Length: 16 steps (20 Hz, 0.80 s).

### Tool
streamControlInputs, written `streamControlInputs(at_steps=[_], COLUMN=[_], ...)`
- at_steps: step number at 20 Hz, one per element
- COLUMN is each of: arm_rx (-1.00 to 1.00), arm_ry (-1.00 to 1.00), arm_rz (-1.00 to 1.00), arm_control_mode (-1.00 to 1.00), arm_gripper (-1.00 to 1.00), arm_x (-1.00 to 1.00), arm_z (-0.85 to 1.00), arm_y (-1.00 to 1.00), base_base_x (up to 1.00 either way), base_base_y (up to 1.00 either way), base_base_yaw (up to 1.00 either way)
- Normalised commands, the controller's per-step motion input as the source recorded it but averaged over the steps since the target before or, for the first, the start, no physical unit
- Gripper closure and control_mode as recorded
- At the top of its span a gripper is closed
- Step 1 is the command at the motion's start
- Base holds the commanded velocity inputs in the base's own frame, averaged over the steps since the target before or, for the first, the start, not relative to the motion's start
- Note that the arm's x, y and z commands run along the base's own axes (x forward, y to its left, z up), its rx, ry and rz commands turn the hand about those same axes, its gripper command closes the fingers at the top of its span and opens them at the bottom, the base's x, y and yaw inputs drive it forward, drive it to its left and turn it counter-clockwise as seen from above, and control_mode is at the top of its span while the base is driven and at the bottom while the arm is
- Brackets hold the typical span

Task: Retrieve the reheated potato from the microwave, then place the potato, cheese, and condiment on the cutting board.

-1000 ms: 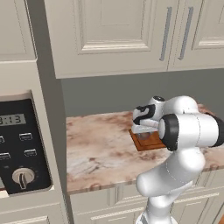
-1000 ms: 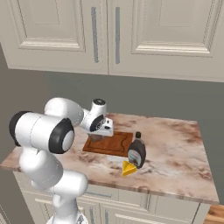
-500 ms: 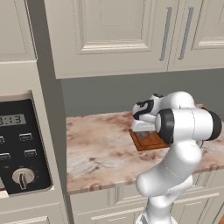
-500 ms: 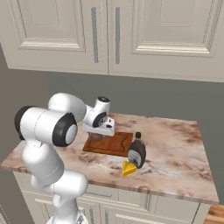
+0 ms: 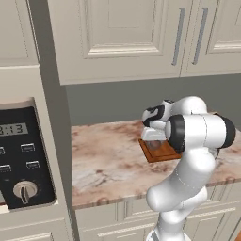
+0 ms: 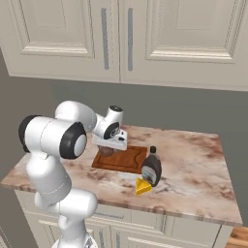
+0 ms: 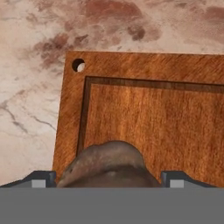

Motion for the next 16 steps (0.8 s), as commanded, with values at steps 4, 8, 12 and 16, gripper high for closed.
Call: streamControlInputs(at_steps=[4, 8, 12, 16], arm_rx=[0.00, 0.00, 0.00, 0.00], arm_ry=[0.00, -0.07, -0.22, -0.36], arm_rz=[0.00, 0.00, 0.05, 0.08], arm_control_mode=[-1.00, -1.00, -1.00, -1.00], arm_gripper=[-1.00, -1.00, -1.00, -1.00], arm_x=[-0.13, -0.16, -0.03, 0.00], arm_z=[-0.06, -0.02, -0.21, -0.14], arm_y=[-0.01, 0.00, 0.00, 0.02], base_base_x=[0.00, 0.00, 0.00, 0.00], base_base_y=[0.00, 0.00, 0.00, 0.00], base_base_yaw=[0.00, 0.00, 0.00, 0.00])
